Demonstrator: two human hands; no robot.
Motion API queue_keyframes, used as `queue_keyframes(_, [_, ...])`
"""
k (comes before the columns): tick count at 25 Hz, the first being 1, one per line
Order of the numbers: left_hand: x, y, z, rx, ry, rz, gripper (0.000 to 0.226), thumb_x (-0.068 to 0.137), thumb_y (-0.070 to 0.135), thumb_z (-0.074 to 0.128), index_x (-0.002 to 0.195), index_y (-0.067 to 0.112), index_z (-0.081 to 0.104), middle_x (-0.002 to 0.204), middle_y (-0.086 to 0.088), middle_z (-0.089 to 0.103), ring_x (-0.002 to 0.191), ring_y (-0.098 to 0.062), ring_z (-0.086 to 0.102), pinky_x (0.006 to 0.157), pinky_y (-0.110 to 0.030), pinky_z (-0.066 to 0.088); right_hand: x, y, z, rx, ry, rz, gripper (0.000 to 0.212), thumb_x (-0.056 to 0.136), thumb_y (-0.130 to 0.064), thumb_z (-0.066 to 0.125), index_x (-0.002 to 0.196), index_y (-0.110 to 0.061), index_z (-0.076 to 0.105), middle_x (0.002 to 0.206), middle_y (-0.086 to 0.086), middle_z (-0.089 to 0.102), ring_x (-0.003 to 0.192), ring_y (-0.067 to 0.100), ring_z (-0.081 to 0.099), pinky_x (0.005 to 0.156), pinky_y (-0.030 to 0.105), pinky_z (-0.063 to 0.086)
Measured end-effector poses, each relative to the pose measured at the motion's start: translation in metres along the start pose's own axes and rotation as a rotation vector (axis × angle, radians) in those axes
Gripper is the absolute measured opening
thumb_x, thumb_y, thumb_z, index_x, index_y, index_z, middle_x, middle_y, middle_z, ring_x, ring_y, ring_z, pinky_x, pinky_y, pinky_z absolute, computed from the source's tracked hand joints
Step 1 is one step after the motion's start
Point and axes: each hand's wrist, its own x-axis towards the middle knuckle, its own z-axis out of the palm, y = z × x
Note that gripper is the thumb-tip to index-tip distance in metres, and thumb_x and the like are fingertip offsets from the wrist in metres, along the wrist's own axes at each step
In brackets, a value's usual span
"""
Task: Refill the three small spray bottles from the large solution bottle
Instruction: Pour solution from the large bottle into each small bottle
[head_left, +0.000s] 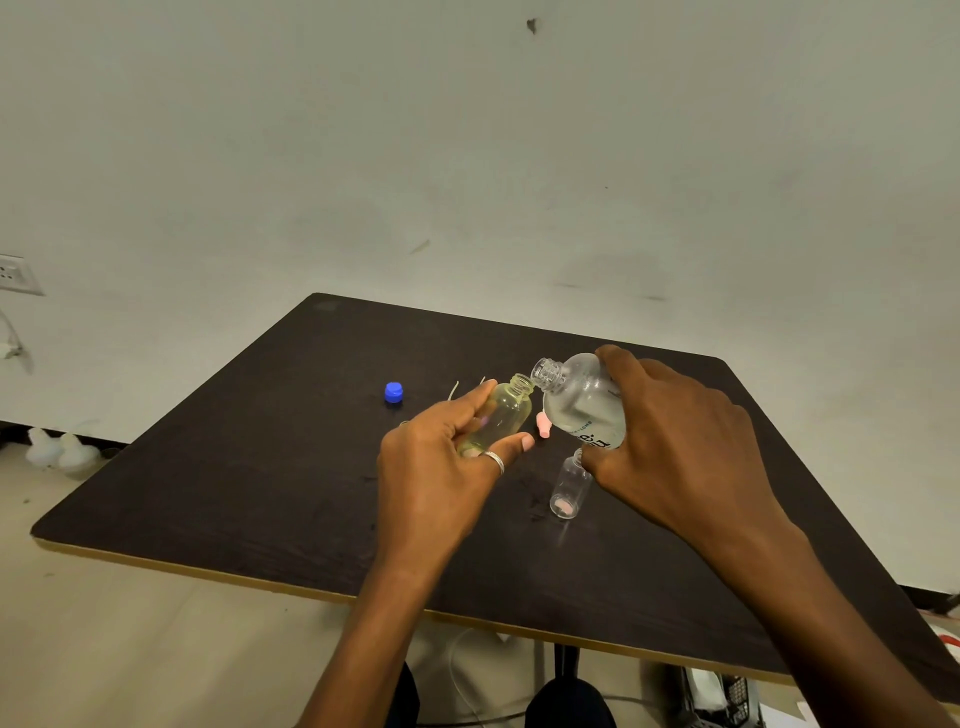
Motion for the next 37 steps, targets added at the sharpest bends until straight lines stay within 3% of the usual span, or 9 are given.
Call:
queue_keyframes(9, [0.0007, -0.0017, 0.0008, 0.001, 0.006, -0.005, 0.065, 0.068, 0.038, 0.088, 0.129, 0.028, 0.065, 0.116, 0.012, 0.072, 0.097, 0.01, 0.064, 0.082, -0.005, 0.048, 0.0, -0.0001, -0.0016, -0.064, 0.027, -0.028, 0.073, 0.074, -0.045, 0.071, 0.138, -0.029, 0.04, 0.124, -0.005, 0.062, 0.094, 0.022, 0.065, 0.063, 0.026, 0.035])
queue_keyframes(20, [-0.0002, -0.001, 0.0021, 0.015, 0.026, 0.006, 0.064, 0.067, 0.039, 0.088, 0.126, 0.028, 0.067, 0.115, 0.011, 0.073, 0.099, 0.007, 0.066, 0.082, -0.004, 0.049, -0.0009, 0.002, 0.0012, -0.129, 0.057, -0.039, 0.073, 0.07, -0.041, 0.074, 0.135, -0.026, 0.044, 0.113, -0.004, 0.066, 0.085, 0.022, 0.066, 0.058, 0.025, 0.034])
queue_keyframes(29, [-0.0004, -0.0002, 0.0029, 0.011, 0.033, 0.002, 0.064, 0.067, 0.04, 0.088, 0.127, 0.028, 0.067, 0.115, 0.012, 0.073, 0.098, 0.008, 0.065, 0.082, -0.007, 0.05, 0.0014, 0.0029, 0.0009, -0.149, 0.075, -0.061, 0.073, 0.068, -0.036, 0.077, 0.133, -0.023, 0.048, 0.112, 0.0, 0.067, 0.085, 0.025, 0.066, 0.058, 0.026, 0.035])
queue_keyframes(33, [-0.0015, -0.0013, 0.0038, 0.003, 0.036, 0.003, 0.064, 0.068, 0.04, 0.087, 0.127, 0.028, 0.067, 0.115, 0.011, 0.073, 0.099, 0.005, 0.066, 0.085, -0.013, 0.053, 0.0011, 0.0041, 0.0017, -0.149, 0.066, -0.069, 0.075, 0.066, -0.036, 0.078, 0.133, -0.022, 0.049, 0.111, 0.001, 0.068, 0.086, 0.026, 0.066, 0.06, 0.028, 0.043])
queue_keyframes(37, [-0.0014, -0.0017, 0.005, 0.009, 0.035, 0.006, 0.064, 0.068, 0.04, 0.086, 0.128, 0.026, 0.066, 0.116, 0.01, 0.073, 0.099, 0.006, 0.066, 0.083, -0.006, 0.049, 0.0018, 0.0039, 0.0015, -0.166, 0.074, -0.063, 0.073, 0.065, -0.032, 0.077, 0.131, -0.022, 0.049, 0.108, 0.0, 0.068, 0.083, 0.025, 0.066, 0.058, 0.028, 0.043])
